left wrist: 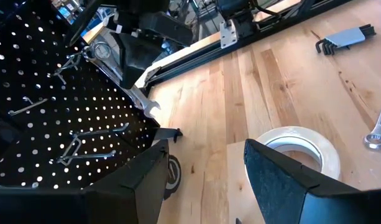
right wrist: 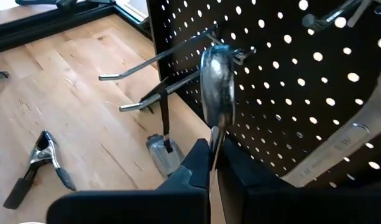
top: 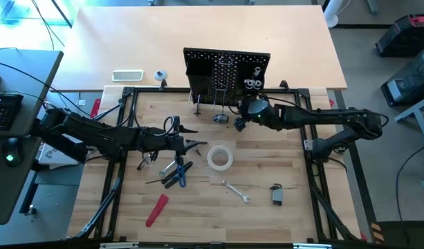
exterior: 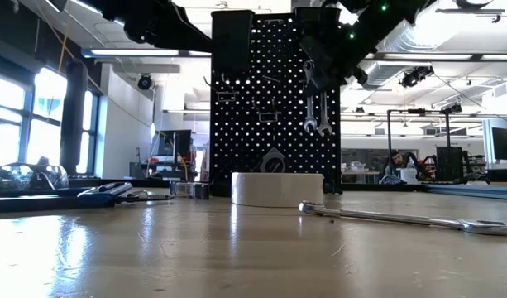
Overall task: Hang tools onto peg board
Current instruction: Hang the silver wrench on the peg board
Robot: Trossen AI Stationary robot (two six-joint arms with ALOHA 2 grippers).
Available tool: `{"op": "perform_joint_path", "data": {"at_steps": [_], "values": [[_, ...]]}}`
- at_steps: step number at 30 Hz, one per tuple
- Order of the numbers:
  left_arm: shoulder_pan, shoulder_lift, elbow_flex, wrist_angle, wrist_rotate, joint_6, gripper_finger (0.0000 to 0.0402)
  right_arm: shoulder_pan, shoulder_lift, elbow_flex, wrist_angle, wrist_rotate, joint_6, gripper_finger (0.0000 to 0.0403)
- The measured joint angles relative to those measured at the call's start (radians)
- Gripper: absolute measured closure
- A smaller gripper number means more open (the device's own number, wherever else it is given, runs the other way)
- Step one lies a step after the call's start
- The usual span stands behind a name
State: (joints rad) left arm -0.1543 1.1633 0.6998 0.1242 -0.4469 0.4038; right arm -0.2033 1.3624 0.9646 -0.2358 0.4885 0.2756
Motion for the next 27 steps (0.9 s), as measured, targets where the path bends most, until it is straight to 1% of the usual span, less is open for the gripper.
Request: {"op": "perform_joint_path", "data": {"at_steps": [4, 8, 15, 19, 23, 27], "values": [[0.0, 0.0, 0.0, 0.001, 0.0, 0.0, 0.02, -0.016, 0.0, 0.0, 0.036, -0.006, -0.018, 0.04], [0.0, 0.0, 0.0, 0.001, 0.0, 0.0, 0.02, -0.039, 0.0, 0.0, 0.074, -0.038, -0.026, 0.04], [0.0, 0.0, 0.0, -0.015, 0.0, -0.006, 0.02, -0.036, 0.0, 0.0, 0.084, -0.037, 0.049, 0.04], [0.0, 0.0, 0.0, -0.019, -0.001, -0.007, 0.02, 0.007, 0.0, 0.0, 0.079, -0.031, 0.083, 0.04], [0.0, 0.0, 0.0, -0.018, 0.003, -0.01, 0.02, 0.078, 0.0, 0.0, 0.083, -0.03, 0.083, 0.04], [0.013, 0.004, 0.0, 0.012, 0.095, -0.054, 0.02, 0.18, 0.0, 0.0, 0.156, -0.031, 0.038, 0.04]]}}
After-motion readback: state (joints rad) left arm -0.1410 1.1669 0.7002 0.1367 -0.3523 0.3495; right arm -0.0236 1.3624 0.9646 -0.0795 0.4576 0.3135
